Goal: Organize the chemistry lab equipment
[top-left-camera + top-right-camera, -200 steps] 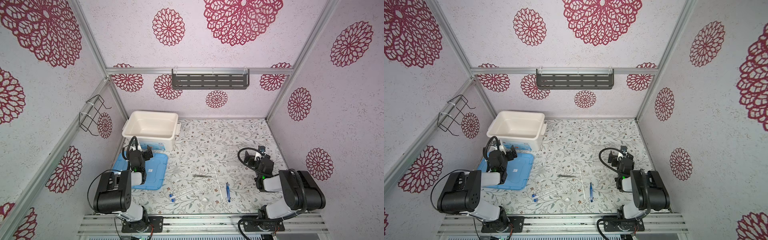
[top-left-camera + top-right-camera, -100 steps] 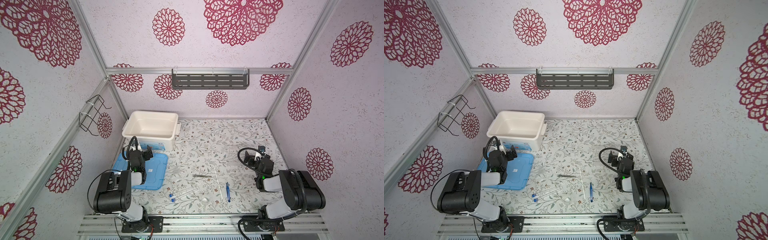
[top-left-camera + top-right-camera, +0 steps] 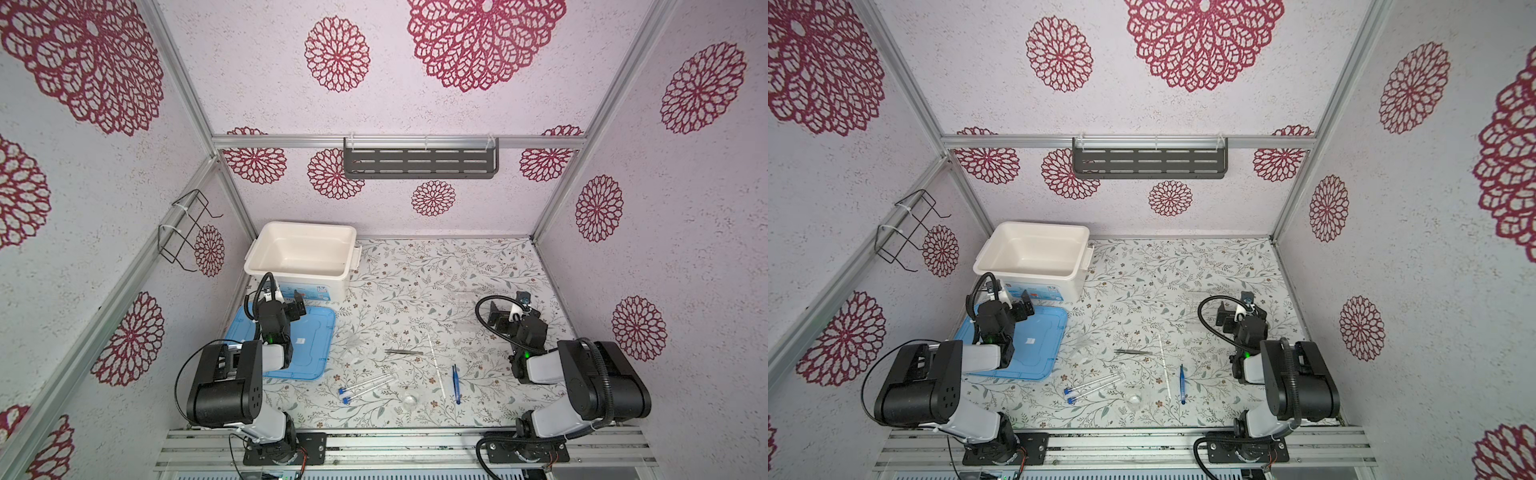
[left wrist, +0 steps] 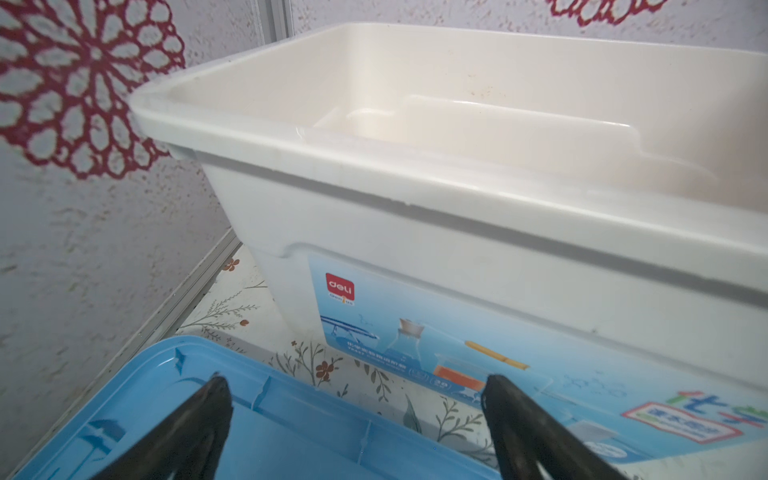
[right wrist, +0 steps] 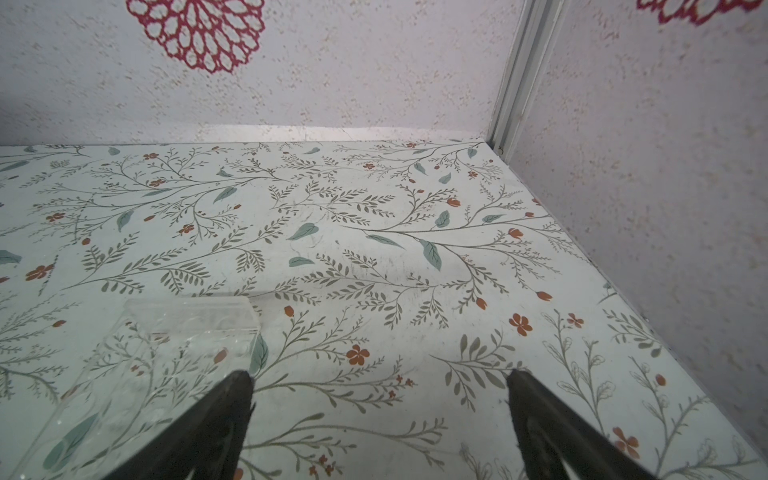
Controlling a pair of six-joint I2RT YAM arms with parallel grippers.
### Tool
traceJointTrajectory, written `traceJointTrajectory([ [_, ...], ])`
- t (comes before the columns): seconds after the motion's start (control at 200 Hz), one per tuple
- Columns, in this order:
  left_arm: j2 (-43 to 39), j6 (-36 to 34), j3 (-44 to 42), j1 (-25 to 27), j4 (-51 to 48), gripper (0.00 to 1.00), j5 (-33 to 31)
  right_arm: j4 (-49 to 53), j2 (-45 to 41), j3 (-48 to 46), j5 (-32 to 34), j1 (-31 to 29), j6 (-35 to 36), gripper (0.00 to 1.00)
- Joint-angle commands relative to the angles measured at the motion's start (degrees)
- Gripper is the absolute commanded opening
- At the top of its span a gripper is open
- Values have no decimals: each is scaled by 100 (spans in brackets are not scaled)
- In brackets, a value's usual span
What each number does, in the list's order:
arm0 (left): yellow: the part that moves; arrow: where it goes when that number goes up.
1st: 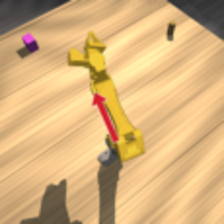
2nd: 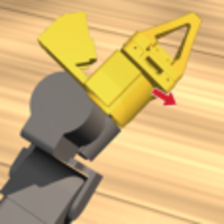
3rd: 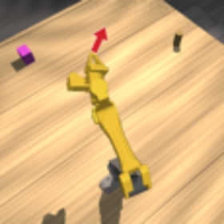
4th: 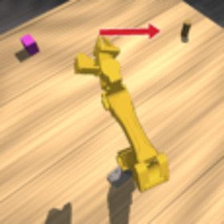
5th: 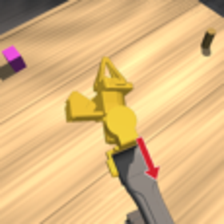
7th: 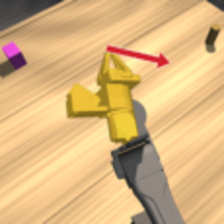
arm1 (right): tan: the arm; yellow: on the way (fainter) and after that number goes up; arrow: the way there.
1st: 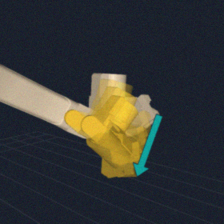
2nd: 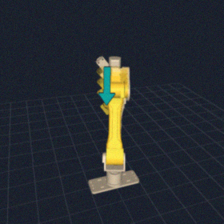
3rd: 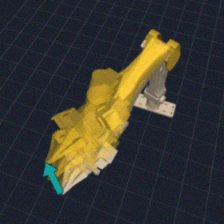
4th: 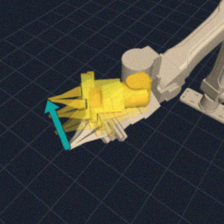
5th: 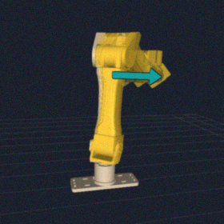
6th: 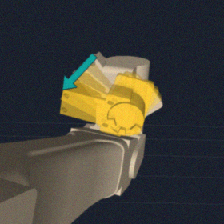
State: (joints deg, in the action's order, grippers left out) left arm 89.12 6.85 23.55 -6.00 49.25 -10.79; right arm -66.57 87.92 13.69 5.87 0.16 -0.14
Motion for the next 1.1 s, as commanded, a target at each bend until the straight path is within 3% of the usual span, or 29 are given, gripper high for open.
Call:
traceJointTrajectory([
  [0.0,-294,-61,-122,-13,219,97,2,-328,-426,-164,527,-25,-253,99],
  [0.12,-1176,-61,-243,-3,-383,97,-16,837,-1774,-171,494,-17,-418,99],
  [0.205,-1884,231,232,2,-2153,97,-169,2343,-2593,222,992,-16,-1485,99],
  [0.3,-2244,616,924,3,-3901,97,-319,4739,-3090,973,1596,14,-2910,99],
  [0.415,-2661,650,1171,4,-4730,97,163,6222,-3194,1558,730,54,-2404,99],
  [0.595,-3628,677,1331,-14,-5572,97,547,7099,-2959,2054,-563,-64,-1979,99],
  [0.741,-3994,1013,1709,-54,-6563,97,483,7879,-2266,2608,-163,-825,-1950,99],
  [0.806,-4025,1171,1766,-58,-6778,98,655,7919,-1952,2711,-68,-1137,-1972,99],
  [0.881,-4000,1575,1802,-66,-7113,97,432,7850,-1567,2821,-2,-1422,-2049,99],
  [1.096,-3757,1336,1894,-59,-7297,97,677,8024,-529,3374,106,-1909,-2277,99],
])
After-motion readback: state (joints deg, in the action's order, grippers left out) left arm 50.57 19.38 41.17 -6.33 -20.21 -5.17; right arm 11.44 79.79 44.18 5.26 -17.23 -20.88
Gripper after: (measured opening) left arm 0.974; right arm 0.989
